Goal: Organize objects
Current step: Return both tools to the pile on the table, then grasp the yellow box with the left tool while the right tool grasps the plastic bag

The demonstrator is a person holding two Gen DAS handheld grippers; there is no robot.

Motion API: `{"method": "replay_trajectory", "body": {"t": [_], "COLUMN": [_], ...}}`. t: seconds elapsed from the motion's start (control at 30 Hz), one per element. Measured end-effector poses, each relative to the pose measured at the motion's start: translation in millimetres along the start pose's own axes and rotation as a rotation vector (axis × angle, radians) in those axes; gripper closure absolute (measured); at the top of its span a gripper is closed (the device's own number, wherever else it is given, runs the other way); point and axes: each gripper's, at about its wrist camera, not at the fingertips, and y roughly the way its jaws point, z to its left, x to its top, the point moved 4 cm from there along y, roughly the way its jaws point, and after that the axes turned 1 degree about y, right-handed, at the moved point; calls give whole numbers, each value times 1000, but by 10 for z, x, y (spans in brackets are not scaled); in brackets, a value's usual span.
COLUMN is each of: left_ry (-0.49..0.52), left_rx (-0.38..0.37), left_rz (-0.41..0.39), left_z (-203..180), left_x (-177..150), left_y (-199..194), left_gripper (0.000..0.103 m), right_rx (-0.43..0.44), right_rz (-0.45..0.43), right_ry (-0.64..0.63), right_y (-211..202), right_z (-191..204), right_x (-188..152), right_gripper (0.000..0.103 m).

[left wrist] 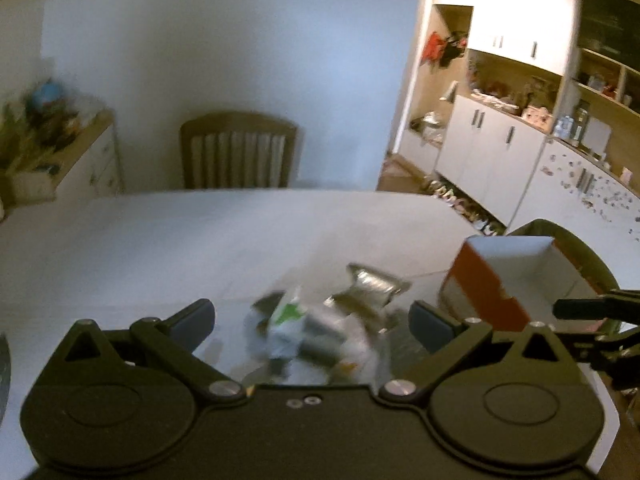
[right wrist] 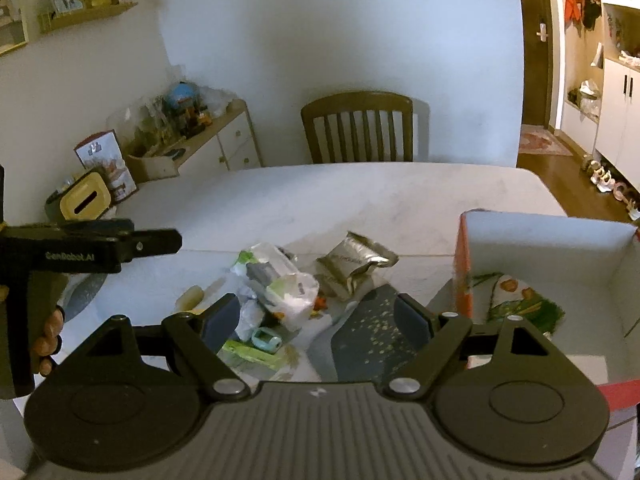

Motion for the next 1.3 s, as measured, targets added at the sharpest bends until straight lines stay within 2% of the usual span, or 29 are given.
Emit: {"method": "replay_trajectory", "body": {"t": [0.2,0.53,0.67,0.87,1.07,1.13,1.3], "left_ry": [-49,-45,-19,50,73,102,123], "left_rx": [42,2,-9,10,-17,-18,-34], "left_rz": [-7,77,102,119,148,152,174], "left_z": [338,510,514,583,617,609,590], "left_x": [-199,-606,-721,-833,-924,-945,-987], "left_y": [49,323,444,622,754,786,882], "left_gripper": [0,0,0,1,6,14,22], "right_rx": [20,-7,-5,-12,-17,-13,0], "right_rz": [50,123,170,176,193,200,226], "right_ry": [-7,-62,-83,-110,-136,-148,-180], "right_y": [195,626,808,997,1264,1364,1600], "right_z": [215,421,455,454,469,490,542], "right_x": [-88,-185,-260,-149,-44,-18,45], "right_gripper": [19,19,19,19,19,19,19]}}
